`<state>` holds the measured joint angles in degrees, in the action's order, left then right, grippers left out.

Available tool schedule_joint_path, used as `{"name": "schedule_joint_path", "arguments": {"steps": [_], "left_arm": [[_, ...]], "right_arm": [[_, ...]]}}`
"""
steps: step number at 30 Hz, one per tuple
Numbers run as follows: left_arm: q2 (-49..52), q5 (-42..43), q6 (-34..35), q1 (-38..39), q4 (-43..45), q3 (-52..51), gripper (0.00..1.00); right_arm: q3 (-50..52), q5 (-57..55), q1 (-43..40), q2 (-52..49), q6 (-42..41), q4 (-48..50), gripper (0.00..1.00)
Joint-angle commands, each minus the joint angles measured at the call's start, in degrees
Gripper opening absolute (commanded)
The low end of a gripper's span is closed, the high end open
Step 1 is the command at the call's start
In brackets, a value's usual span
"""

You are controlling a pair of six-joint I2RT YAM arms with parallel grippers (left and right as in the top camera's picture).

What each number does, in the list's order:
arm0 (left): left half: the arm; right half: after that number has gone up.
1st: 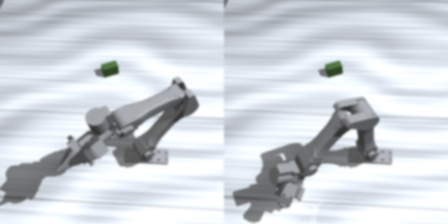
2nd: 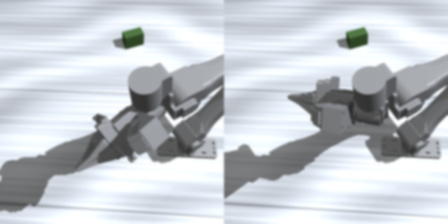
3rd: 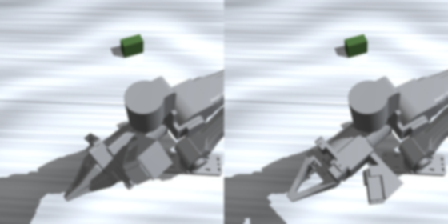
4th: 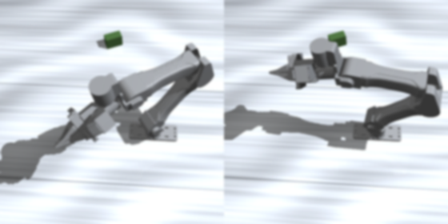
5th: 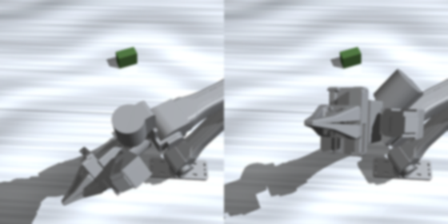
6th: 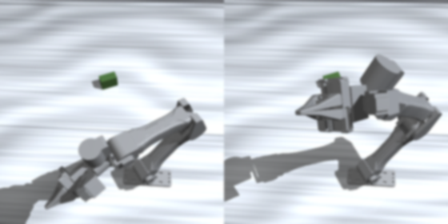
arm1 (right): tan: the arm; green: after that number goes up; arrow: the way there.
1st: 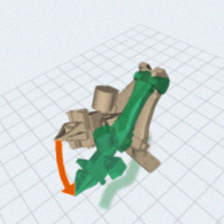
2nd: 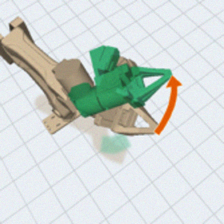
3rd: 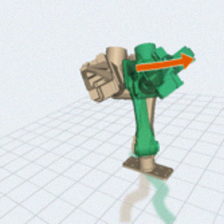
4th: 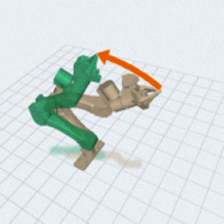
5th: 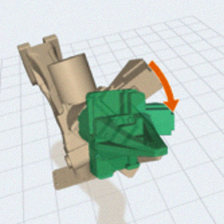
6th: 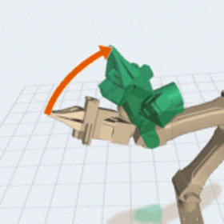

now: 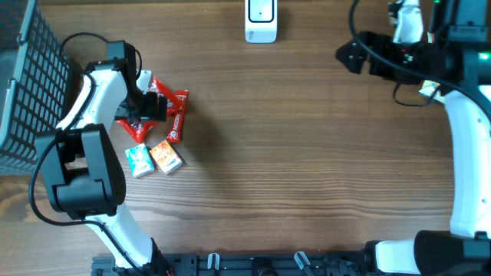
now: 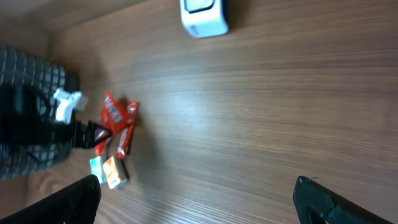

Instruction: Scan the item barcode

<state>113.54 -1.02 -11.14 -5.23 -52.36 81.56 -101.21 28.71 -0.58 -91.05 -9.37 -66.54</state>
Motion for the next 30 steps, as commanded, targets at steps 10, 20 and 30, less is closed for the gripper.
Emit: {"name": "schedule_joint_path", "arguments": {"steps": [10,20,30], "left_arm": [[-8.87,13.38,8.13,-4.79,-1.84,10.49,1.00],[-9.81,13.42,16.90,-17.88,-6.69,10.47,1.00],[-9.81,13.44,25.57,-23.02,-9.94,10.47,1.00]], "right_arm": [[0.44,-8.44,25.18,-14.01,-16.13,10.36,1.00],[0.44,-12.81,39.82,-26.10,-17.27,20.98,1.00],[0.44,-17.07,44.06,-30.27,-47.87,23.30,0.96]]}}
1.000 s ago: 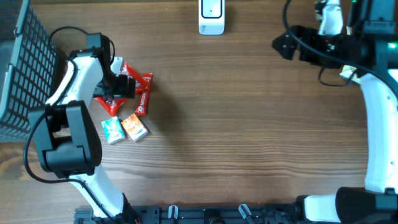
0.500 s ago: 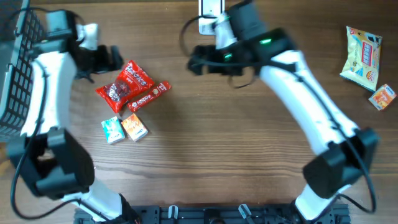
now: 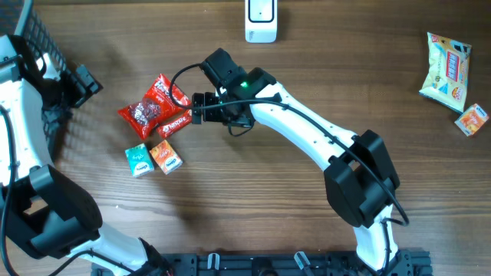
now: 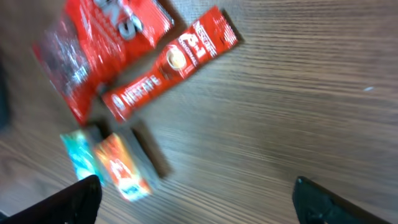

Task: Scan the item barcode
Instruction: 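Reach the right gripper to the orange Kleenex pack by the snacks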

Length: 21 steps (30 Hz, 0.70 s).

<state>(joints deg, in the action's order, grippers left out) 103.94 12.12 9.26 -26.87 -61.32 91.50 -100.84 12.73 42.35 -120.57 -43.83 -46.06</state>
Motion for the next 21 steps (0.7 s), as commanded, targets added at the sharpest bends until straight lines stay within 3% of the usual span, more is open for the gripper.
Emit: {"name": "schedule_joint_path", "arguments": {"steps": [1,8,21], "left_arm": [[-0.22,0.28,5.16,-1.38,-1.42,0.52,1.00],[-0.22,0.28,5.16,-1.31,-3.91,0.52,1.00],[-0.22,0.31,5.18,-1.31,-6.14,0.44,1.00]], "right_arm": [[0.07,-1.20,1.64,-0.76,-14.93,4.68,0.93],[0.04,-4.13,5.01,-2.29,-20.87,16.06,0.89],[0.04,-5.70,8.24,-7.87,-29.11,20.04,0.83]]}}
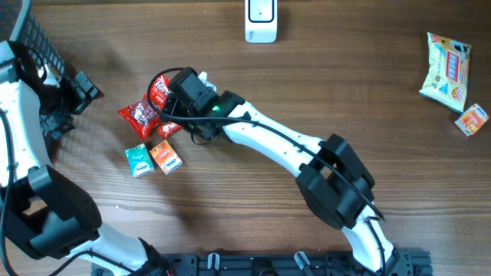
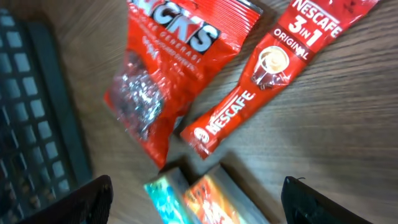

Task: Scan the item barcode
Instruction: 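Reach the right gripper to the orange Kleenex pack by the snacks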

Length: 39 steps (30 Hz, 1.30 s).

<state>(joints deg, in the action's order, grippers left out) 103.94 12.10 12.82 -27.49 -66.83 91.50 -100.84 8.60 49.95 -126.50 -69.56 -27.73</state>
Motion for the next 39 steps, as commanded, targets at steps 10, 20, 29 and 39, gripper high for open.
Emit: {"name": "schedule_joint_path", "arguments": {"steps": [10,20,29,39], "left_arm": [[-0.22,0.33,1.64,-0.48,-2.51,0.44,1.00],[-0.22,0.33,1.64,-0.48,-2.89,0.44,1.00],[-0.22,0.33,4.39,-0.48,-3.19,0.44,1.00],[-0.22,0.31,4.37,-0.48,-3.30,0.44,1.00]], "right_arm": [[0.04,-2.60,0.76,-5.95,-7.45,6.82,0.78],[0.04,-2.60,0.76,-8.31,-7.52,6.84,0.75],[0.04,-2.80,0.76,-10.75,-8.68,6.23,0.62],[0.04,-4.26,-1.57,-11.96,-8.35,4.15,0.36]]}}
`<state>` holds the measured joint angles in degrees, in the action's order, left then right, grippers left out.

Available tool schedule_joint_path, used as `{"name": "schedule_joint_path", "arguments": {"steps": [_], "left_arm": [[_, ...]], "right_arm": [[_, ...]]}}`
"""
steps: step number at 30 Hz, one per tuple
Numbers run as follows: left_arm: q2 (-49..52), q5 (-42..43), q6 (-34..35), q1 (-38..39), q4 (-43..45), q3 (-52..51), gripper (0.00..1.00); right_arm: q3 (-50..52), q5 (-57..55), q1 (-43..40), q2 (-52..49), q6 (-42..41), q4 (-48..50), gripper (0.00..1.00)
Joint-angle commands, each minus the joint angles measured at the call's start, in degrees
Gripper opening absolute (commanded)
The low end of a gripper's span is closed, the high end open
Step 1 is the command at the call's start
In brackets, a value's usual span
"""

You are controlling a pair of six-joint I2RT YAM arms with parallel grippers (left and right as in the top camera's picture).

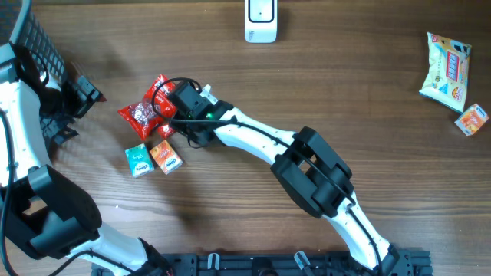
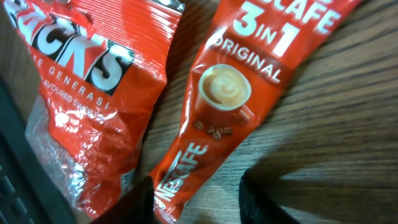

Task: Scan the item barcode
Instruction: 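Reach the right gripper to the orange Kleenex pack by the snacks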

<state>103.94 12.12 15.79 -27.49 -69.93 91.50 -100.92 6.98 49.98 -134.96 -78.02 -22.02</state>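
A red Nescafe 3-in-1 sachet (image 2: 217, 118) lies flat on the wooden table beside a red snack bag (image 2: 81, 106). My right gripper (image 2: 196, 205) is open and low over the sachet, and its dark fingers (image 2: 134, 202) stand on either side of the sachet's lower end. In the overhead view the right gripper (image 1: 173, 123) covers most of the sachet (image 1: 165, 132), next to the snack bag (image 1: 140, 112). The white scanner (image 1: 261, 19) stands at the far edge. My left gripper (image 1: 80, 92) is off to the left, near the basket; its jaws are too dark to read.
A teal box (image 1: 138, 159) and an orange box (image 1: 165, 156) lie just in front of the red packets. A dark wire basket (image 1: 34, 38) sits at the far left. A yellow snack bag (image 1: 446, 65) and a small orange box (image 1: 469, 120) lie at the right.
My right gripper has come down closer to the Nescafe sachet and a little left; its open fingers now straddle the sachet's lower end. The left arm has barely moved.
At first my left gripper was at the red packets and the right arm was at the far right. Then the left arm was back by the basket and the right arm had reached across, open, beside the sachet. It then stood over the packets, and now low over the sachet.
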Motion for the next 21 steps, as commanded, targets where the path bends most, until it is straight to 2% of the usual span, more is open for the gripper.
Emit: {"name": "schedule_joint_path", "arguments": {"steps": [1,4,6,10,14,17,21], "left_arm": [[-0.22,0.28,1.40,-0.48,-0.20,0.44,1.00],[-0.22,0.28,1.40,-0.48,-0.24,0.44,1.00],[-0.22,0.28,1.40,-0.48,-0.22,0.44,1.00],[-0.22,0.31,1.40,-0.48,-0.22,0.44,1.00],[-0.22,0.28,1.40,-0.48,-0.20,0.44,1.00],[-0.22,0.28,1.40,-0.48,-0.22,0.44,1.00],[-0.22,0.52,1.40,-0.48,-1.73,0.44,1.00]], "right_arm": [[0.13,-2.78,-1.95,-3.50,0.17,-1.86,0.35],[0.13,-2.89,-3.48,-3.50,1.29,-2.56,0.22],[0.13,-2.89,-4.31,-3.50,1.57,-2.95,0.21],[0.13,-2.67,-5.84,-3.50,2.99,-3.89,0.04],[-0.09,0.22,-6.73,-3.48,7.02,-4.35,0.05],[-2.69,2.49,-6.88,-2.58,16.85,-6.43,0.13],[-3.78,2.10,-6.88,1.88,25.14,-10.36,0.20]]}}
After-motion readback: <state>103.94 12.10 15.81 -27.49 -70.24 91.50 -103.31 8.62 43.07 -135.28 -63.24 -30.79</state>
